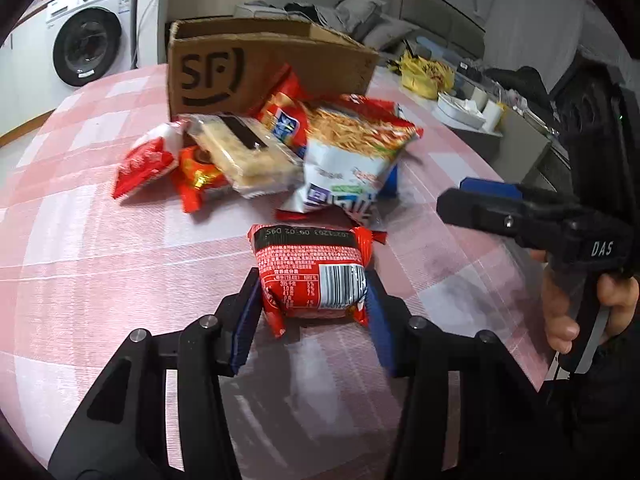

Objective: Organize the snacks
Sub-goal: 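Lower the right gripper onto the large noodle snack bag and close it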

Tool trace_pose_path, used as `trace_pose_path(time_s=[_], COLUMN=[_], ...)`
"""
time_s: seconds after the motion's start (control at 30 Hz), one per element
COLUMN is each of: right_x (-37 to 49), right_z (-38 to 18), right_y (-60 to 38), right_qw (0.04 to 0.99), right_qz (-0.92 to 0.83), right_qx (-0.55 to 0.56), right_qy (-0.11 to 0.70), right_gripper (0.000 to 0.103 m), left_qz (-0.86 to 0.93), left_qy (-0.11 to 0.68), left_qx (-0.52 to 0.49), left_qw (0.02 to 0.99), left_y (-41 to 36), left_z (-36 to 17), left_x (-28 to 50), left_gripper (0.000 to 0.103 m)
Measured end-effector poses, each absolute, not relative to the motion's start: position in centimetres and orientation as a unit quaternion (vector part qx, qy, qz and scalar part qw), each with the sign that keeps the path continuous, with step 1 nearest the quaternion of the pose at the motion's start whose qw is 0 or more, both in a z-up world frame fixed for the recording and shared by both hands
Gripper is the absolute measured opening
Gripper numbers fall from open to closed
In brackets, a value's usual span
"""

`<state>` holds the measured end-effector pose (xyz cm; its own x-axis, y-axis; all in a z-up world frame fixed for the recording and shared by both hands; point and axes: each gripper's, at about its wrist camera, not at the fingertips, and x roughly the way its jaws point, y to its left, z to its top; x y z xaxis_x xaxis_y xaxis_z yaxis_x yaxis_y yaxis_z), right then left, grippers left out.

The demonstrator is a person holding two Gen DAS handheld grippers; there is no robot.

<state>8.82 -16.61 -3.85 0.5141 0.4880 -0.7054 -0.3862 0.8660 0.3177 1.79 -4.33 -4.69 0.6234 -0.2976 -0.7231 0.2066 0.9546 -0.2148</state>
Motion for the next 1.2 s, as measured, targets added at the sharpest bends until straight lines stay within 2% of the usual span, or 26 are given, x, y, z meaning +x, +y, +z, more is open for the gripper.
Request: trace_pose_path(time_s=[0.33,0.47,0.53,0.8,1.07,1.2], right_x=[9.8,10.8,11.4,12.9,13.6,13.4], right_z=[-3.7,-4.1,-4.2,-4.5,-5.0,-5.1], right_y=[-13.0,-11.4,-10.8,-9.0,-8.6,-9.0], right_qw=[0.857,0.853,0.850,0.849,0.853,0.855], right_qz=[0.295,0.302,0.305,0.308,0.293,0.284], right_qx=[0.051,0.047,0.050,0.032,0.018,0.016], right_qy=[0.420,0.422,0.426,0.428,0.432,0.433], right_gripper=[0.103,0.101,0.097,0.097,0.082,0.069], left_qz=[-0.112,-0.108,-0.105,-0.098,-0.082,-0.080], left_qy=[0.391,0.385,0.383,0.381,0.375,0.372], left_qx=[-0.069,-0.078,-0.080,-0.090,-0.098,-0.101], left_qw=[0.911,0.913,0.914,0.915,0.918,0.919], left_y=[-1.4,-0.4,-0.4,0.4,1.4,1.8], left_z=[-3.9,-3.7,-3.8,-3.9,-3.5,-3.3], left_x=[1.3,1.0,0.7,0.4,0.3,0.1], left_gripper=[0.046,0.046,0.046,0.046,0.046,0.046])
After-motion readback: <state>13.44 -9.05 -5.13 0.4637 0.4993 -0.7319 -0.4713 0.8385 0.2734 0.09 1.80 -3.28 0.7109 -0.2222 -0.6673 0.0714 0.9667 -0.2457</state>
